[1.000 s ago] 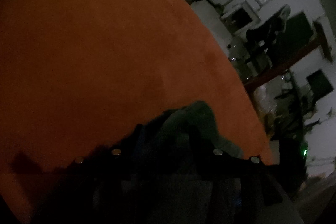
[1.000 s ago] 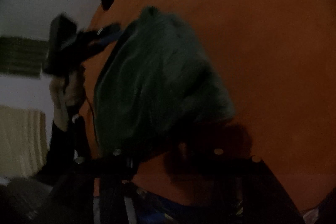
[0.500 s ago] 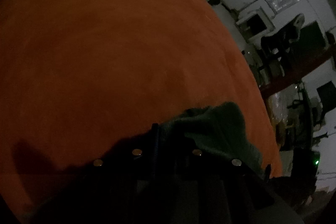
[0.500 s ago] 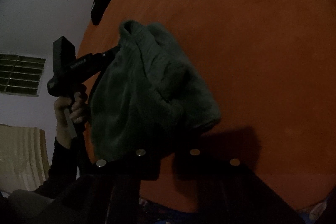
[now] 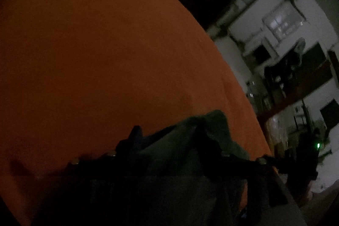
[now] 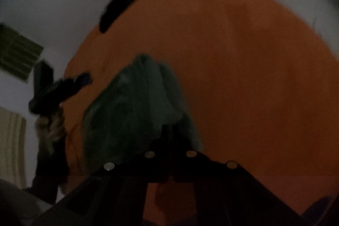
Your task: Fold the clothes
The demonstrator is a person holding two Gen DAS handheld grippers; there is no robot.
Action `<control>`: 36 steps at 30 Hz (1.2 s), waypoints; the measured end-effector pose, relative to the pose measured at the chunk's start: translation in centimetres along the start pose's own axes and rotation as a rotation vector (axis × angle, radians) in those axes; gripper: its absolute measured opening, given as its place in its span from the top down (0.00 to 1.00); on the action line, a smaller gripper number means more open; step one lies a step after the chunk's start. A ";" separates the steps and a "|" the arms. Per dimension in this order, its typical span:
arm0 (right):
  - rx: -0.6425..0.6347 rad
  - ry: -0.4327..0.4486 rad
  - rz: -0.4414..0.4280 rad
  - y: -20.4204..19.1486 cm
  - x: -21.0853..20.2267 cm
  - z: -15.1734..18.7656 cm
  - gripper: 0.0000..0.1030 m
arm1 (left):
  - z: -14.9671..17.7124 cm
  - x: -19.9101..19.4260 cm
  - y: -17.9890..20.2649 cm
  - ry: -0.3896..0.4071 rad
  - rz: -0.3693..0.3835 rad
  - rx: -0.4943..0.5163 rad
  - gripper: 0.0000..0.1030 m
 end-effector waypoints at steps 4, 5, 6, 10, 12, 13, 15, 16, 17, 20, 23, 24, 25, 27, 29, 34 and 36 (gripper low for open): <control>-0.119 -0.083 -0.126 -4.4 3.3 -1.5 0.87 | 3.4 -4.0 -4.7 0.090 -0.172 -0.123 0.41; -0.153 -0.115 -0.153 -5.4 4.4 -1.3 0.87 | 4.6 -4.4 -6.0 0.084 -0.199 -0.155 0.41; -0.183 -0.133 -0.160 -6.2 5.3 -1.3 0.87 | 6.0 -4.7 -7.2 0.074 -0.201 -0.194 0.40; -0.390 -0.140 0.067 -7.8 8.5 -1.0 0.87 | 10.3 -4.8 -10.5 0.024 -0.181 -0.339 0.40; -0.443 -0.135 0.140 -7.5 9.1 -1.2 0.91 | 11.9 -4.4 -11.3 0.006 -0.209 -0.373 0.40; -0.424 -0.143 0.144 -6.9 9.3 -1.4 1.00 | 12.6 -4.2 -11.6 -0.009 -0.226 -0.381 0.40; -0.337 -0.136 0.143 -5.1 9.1 -2.0 1.00 | 13.5 -3.9 -11.9 -0.026 -0.247 -0.385 0.40; -0.295 -0.138 0.122 -4.3 9.0 -2.1 1.00 | 13.7 -4.0 -11.8 -0.007 -0.252 -0.385 0.40; -0.294 -0.135 0.118 -4.1 8.8 -1.9 1.00 | 13.8 -4.1 -11.7 0.012 -0.257 -0.386 0.40; -0.343 -0.123 0.104 -5.3 7.9 -1.7 0.98 | 13.9 -4.0 -10.8 0.038 -0.238 -0.388 0.40; -0.348 -0.091 0.034 -6.6 6.9 -2.9 0.80 | 13.2 -3.4 -10.6 0.015 -0.150 -0.404 0.40; -0.345 -0.091 0.010 -6.9 6.9 -3.3 0.74 | 12.8 -3.2 -10.3 0.010 -0.102 -0.408 0.40; -0.338 -0.098 -0.019 -7.3 7.3 -3.7 0.74 | 12.4 -3.1 -9.7 0.016 -0.057 -0.394 0.40; -0.347 -0.144 -0.059 -8.2 8.7 -4.1 0.74 | 11.2 -2.9 -8.1 0.042 0.028 -0.331 0.40; -0.364 -0.179 -0.030 -8.3 10.5 -4.2 0.74 | 10.4 -2.0 -7.1 0.033 0.027 -0.264 0.39; -0.302 -0.181 0.010 -6.2 11.6 -4.8 1.00 | 10.8 -1.9 -8.0 0.030 0.000 -0.272 0.39; -0.300 -0.193 -0.018 -5.9 11.1 -4.8 1.00 | 11.0 -1.8 -8.3 0.029 -0.010 -0.276 0.39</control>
Point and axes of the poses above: each gripper's, at about its wrist camera, not at the fingertips, and x roughly the way its jaws point, y to its right, z to its underside, the point moved 6 cm from there along x, roughly the way its jaws point, and after that the axes turned 5 degrees about -y, right-handed, at the moved point
